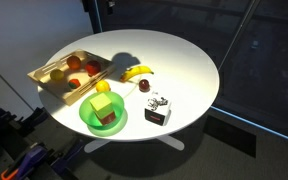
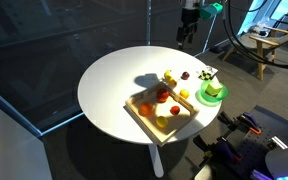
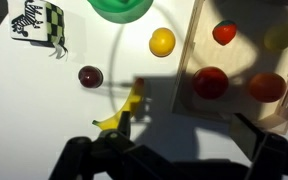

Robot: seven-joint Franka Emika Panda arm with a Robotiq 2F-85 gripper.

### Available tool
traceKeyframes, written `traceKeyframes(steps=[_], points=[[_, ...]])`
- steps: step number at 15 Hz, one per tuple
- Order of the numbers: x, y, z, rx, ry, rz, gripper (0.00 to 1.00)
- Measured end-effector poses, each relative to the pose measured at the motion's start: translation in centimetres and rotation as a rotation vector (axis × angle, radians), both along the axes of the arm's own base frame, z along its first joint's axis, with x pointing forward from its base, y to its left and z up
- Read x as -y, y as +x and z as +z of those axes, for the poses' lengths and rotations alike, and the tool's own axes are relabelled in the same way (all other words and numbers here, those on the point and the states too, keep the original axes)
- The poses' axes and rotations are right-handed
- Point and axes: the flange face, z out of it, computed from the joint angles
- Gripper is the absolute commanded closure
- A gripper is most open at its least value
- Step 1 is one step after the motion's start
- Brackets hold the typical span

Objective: Remove the apple from the crate and put it on the table

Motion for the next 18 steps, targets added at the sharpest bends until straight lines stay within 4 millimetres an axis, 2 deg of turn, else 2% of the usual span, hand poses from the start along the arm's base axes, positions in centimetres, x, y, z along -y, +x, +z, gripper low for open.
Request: traceKeyframes(steps=[4,7,18], points=[[0.0,0.0,-0.4,-0.006,0.000,0.001,0.00],[-0.5,0.4,-1.9,0.004,0.001,0.010,0.00],[-4.9,0.1,-7.9,0.032,0.013,0.087,0.00]])
